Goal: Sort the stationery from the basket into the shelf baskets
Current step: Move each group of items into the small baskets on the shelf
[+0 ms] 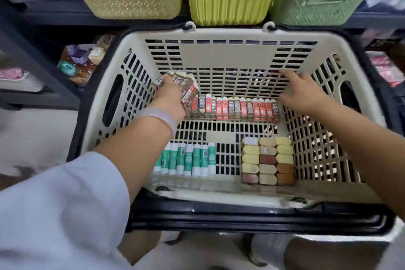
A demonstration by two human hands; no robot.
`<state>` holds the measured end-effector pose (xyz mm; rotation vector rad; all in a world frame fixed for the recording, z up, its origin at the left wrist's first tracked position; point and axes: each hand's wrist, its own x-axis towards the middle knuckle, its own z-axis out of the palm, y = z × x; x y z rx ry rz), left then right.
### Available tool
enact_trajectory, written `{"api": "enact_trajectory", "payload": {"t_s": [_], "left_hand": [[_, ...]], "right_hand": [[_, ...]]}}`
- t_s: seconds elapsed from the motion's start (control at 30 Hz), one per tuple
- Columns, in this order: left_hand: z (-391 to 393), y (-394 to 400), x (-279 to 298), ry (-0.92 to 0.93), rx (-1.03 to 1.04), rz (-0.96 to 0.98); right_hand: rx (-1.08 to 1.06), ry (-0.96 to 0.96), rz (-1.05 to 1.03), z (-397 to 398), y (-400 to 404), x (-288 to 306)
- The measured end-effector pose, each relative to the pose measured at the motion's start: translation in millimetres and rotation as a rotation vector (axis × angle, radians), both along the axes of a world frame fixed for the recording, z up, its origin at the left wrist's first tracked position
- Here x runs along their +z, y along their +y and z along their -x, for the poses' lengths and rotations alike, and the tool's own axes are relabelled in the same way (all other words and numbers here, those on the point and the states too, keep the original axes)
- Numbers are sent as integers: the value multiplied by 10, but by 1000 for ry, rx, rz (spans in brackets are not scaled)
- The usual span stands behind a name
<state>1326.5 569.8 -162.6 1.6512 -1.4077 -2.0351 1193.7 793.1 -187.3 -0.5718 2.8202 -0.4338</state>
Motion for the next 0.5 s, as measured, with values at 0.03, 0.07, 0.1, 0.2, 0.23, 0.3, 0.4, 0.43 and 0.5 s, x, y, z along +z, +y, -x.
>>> {"api": "enact_trajectory", "payload": {"t_s": [0.03, 0.07, 0.1, 0.2, 0.23, 0.3, 0.4, 0.43, 0.5], "left_hand": [[-11, 32, 47, 52, 31, -65], [-7, 36, 92, 47, 17, -84], [-15, 34, 113, 49, -24, -57], [-55, 9, 171, 105, -100, -21], [-87, -6, 203, 104, -107, -4], [-132, -40, 252, 138, -118, -2], [-144, -67, 326, 181, -133, -39], [-133, -54, 348, 166, -163, -34], [-88, 8, 371, 175, -240, -28]], "right_hand": [[10, -1, 1, 12, 28, 11], [22, -2, -1, 23, 58, 26], [32, -1, -4, 28, 88, 40], [58, -5, -25, 27, 190, 65], [66, -8, -40, 29, 234, 76], [84, -27, -70, 69, 360, 125], [131, -80, -151, 190, 620, 213], [117, -77, -171, 238, 697, 230], [34, -53, -192, 319, 779, 244]]}}
